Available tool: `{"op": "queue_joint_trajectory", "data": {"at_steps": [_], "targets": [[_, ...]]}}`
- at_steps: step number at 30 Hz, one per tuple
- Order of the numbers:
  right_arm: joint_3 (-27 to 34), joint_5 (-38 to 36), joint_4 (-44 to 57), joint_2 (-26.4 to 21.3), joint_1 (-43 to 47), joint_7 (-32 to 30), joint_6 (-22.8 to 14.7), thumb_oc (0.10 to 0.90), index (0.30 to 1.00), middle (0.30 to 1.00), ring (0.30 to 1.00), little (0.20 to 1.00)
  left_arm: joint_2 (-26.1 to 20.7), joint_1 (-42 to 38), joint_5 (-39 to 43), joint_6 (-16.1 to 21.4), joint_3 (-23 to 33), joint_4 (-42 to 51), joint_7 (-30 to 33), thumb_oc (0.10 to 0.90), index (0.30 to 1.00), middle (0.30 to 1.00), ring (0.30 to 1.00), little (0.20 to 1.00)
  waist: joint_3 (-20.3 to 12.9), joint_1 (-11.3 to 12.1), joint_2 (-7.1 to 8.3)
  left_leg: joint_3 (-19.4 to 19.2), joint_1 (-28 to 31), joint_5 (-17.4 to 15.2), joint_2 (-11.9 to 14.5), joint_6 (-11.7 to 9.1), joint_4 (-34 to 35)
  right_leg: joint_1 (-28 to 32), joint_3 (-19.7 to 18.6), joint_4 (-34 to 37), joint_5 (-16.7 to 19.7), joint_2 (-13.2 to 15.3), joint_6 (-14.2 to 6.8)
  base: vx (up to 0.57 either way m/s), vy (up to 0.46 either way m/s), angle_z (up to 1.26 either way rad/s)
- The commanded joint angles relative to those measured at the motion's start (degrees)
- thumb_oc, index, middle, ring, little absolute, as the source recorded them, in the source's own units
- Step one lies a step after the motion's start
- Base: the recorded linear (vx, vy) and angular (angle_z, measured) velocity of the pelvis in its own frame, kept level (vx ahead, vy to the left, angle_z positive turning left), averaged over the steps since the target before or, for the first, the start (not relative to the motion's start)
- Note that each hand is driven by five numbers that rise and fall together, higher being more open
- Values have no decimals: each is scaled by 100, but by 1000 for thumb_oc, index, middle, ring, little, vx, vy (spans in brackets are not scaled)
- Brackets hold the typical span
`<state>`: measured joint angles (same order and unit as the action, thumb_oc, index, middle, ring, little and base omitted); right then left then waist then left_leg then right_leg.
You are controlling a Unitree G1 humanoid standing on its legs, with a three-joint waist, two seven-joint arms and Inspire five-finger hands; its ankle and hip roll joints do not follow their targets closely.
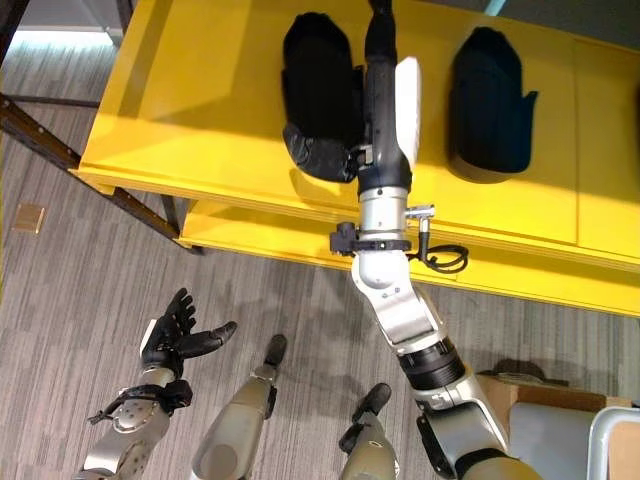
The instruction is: Move parts from the plastic box to the shelf.
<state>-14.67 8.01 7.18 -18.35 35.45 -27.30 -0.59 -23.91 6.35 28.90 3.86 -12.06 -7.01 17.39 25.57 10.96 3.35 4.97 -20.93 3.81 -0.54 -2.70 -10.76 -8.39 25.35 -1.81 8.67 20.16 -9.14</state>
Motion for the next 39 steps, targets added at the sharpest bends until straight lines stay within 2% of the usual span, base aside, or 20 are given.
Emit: {"op": "queue_joint_trajectory", "data": {"at_steps": [1,9,12,18,21,30,39], "targets": [[168,-205,757,-126,40,44,-773,900,1000,1000,1000,1000,-199,495,-140,279,197,526,-17,900,1000,1000,1000,1000,-780,-17,18,-368,563,38,240,187,856,584,-77,-274,-291,96,-282,32,-18,-26],[352,-454,692,-248,-587,316,-793,900,1000,1000,1000,1000,-81,731,-258,195,286,413,-227,900,1000,1000,1000,1000,-1149,-217,74,-572,939,116,371,137,1148,775,-145,-46,-278,-41,-280,38,-19,-18],[399,-788,556,-295,-821,495,-809,900,1000,1000,1000,1000,-44,826,-311,167,314,383,-344,900,1000,1000,1000,1000,-1261,-286,73,-641,1080,135,429,110,1247,833,-208,15,-294,-99,-271,42,-23,-17],[208,-2588,-122,-137,-1119,1086,-879,900,1000,1000,1000,1000,28,1011,-288,64,328,284,-604,900,1000,1000,1000,1000,-1372,-333,82,-756,1265,176,537,44,1357,919,-281,107,-339,-201,-242,26,-30,-14],[91,-3047,-344,-133,-1123,1273,-840,900,1000,1000,1000,1000,11,1053,-229,12,320,225,-687,900,1000,1000,1000,1000,-1373,-319,84,-786,1290,201,548,21,1402,922,-294,140,-337,-229,-228,5,-22,-9],[-159,-3609,-813,-127,-972,1517,-753,900,1000,1000,1000,1000,3,1038,-126,-31,237,163,-777,900,1000,1000,1000,1000,-1255,-231,108,-779,1252,225,553,2,1408,920,-252,175,-312,-245,-217,0,-3,0],[-250,-3517,-1041,-91,-814,1544,-652,900,1000,1000,1000,1000,-14,950,-93,-28,232,113,-737,900,1000,1000,1000,1000,-1122,-135,168,-742,1184,241,539,13,1410,901,-206,185,-292,-234,-214,-6,-2,3]]}}
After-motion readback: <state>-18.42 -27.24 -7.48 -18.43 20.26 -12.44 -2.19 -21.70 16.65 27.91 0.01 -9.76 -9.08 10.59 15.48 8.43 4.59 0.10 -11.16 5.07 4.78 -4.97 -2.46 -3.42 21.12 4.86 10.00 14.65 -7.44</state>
